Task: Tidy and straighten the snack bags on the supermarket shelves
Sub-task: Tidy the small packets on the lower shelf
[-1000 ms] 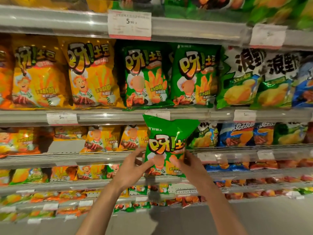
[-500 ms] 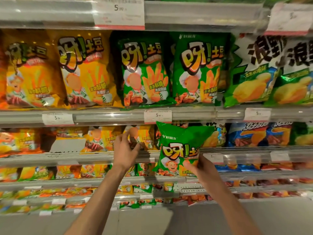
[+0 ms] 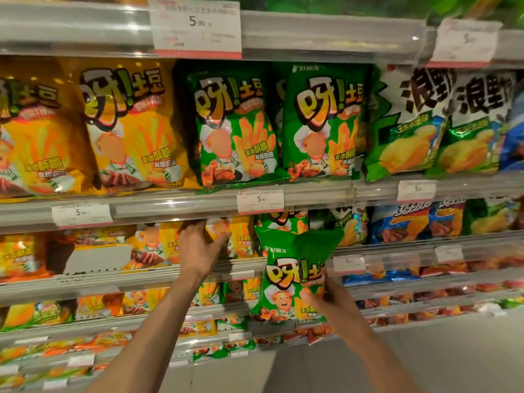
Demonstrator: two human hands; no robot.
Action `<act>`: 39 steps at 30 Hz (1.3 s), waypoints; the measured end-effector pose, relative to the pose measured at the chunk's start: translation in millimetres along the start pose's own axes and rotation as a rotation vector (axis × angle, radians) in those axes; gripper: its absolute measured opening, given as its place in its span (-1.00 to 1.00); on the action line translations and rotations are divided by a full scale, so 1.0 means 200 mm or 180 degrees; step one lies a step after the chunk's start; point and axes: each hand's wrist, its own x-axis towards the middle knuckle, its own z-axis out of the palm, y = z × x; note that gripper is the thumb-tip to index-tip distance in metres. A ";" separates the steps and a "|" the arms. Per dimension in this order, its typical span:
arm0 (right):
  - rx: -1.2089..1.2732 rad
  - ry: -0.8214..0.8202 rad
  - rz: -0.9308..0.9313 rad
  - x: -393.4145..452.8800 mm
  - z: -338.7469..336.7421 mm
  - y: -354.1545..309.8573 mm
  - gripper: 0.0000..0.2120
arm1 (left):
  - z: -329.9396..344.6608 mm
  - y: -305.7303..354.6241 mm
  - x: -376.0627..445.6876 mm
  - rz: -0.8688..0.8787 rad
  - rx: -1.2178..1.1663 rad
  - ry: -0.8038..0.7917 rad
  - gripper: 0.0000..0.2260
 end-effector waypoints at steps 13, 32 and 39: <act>-0.0305 0.0113 0.0245 0.04 0.12 -0.04 -0.86 | -0.19 -0.05 -0.13 0.0047 -0.0882 0.0101 -0.63; -0.0201 0.0452 0.0026 0.34 0.56 -0.27 -0.69 | -0.68 -0.47 -0.40 -0.0154 -0.1007 0.0607 -0.87; 0.0471 0.0663 -0.0143 0.56 0.76 -0.35 -0.50 | -0.74 -0.49 -0.41 -0.0212 -0.0877 0.0506 -0.76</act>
